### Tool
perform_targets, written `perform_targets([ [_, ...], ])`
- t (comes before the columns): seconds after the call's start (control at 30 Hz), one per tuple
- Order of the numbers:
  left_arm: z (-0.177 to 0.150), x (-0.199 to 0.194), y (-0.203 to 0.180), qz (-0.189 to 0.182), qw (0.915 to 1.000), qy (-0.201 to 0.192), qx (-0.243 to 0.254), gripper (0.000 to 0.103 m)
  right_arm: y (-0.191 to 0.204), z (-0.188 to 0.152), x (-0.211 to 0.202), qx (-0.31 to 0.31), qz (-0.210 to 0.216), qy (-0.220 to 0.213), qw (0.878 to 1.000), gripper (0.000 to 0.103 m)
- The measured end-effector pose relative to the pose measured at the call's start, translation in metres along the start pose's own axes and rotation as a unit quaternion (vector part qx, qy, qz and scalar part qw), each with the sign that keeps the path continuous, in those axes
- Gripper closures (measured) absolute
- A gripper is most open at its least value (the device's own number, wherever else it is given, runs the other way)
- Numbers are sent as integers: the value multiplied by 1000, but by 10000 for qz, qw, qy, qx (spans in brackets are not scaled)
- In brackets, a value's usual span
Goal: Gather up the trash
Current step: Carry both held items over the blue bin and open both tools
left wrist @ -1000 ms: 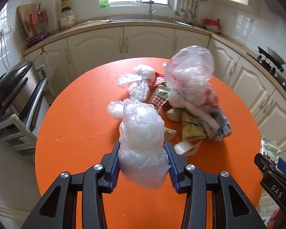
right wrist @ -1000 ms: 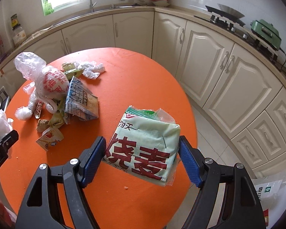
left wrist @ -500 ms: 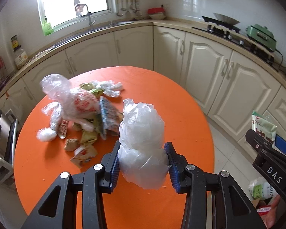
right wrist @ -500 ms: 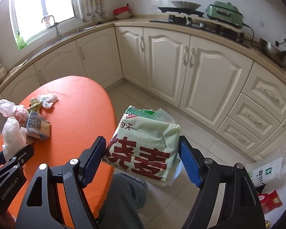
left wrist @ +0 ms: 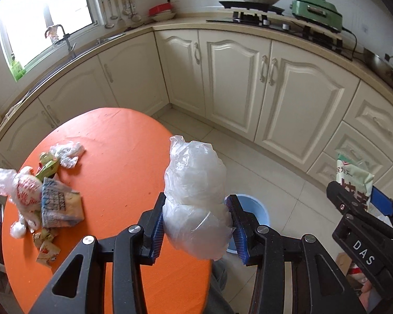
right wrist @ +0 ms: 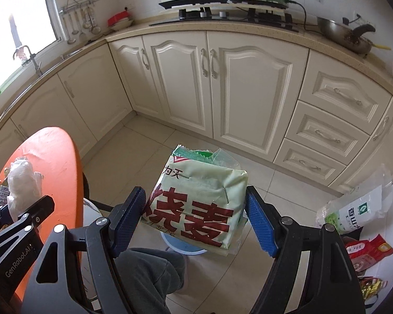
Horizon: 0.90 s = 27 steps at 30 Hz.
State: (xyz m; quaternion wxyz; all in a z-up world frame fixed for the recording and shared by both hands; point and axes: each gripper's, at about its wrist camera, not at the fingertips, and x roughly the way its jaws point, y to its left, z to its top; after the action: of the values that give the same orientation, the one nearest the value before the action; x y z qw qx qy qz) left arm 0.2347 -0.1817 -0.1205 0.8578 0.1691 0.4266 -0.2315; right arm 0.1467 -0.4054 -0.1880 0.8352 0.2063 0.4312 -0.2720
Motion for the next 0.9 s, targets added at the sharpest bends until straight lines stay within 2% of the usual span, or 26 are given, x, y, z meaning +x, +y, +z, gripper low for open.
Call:
perform_targets([
  [0.1,14,17,-11,-184,9997,-8,158,59,-12,2,12,110,-62,76,9999,25],
  [0.17,25,28,-16,-300,9993,-56,220,53,-20,3,19,186,-105,123,9997,25],
  [0.23,38,43,-23,-424,9984,-60,371,29,-28,3,24,262,-131,172,9994,25],
  [0.3,47,53,-24,-358,9983,-8,463,24,-33,4,30,328,-169,225,9991,25],
  [0.43,57,67,-26,-157,9985,-27,530,22,-40,3,40,435,-259,329,9982,25],
  [0.57,60,83,-22,-140,9987,228,431,22,-39,1,43,404,-281,370,9981,25],
  [0.8,68,84,-19,22,9992,248,318,22,-23,7,40,254,-52,228,9994,23],
  [0.9,69,80,-21,100,9993,181,297,22,-24,12,36,466,323,150,9983,12],
])
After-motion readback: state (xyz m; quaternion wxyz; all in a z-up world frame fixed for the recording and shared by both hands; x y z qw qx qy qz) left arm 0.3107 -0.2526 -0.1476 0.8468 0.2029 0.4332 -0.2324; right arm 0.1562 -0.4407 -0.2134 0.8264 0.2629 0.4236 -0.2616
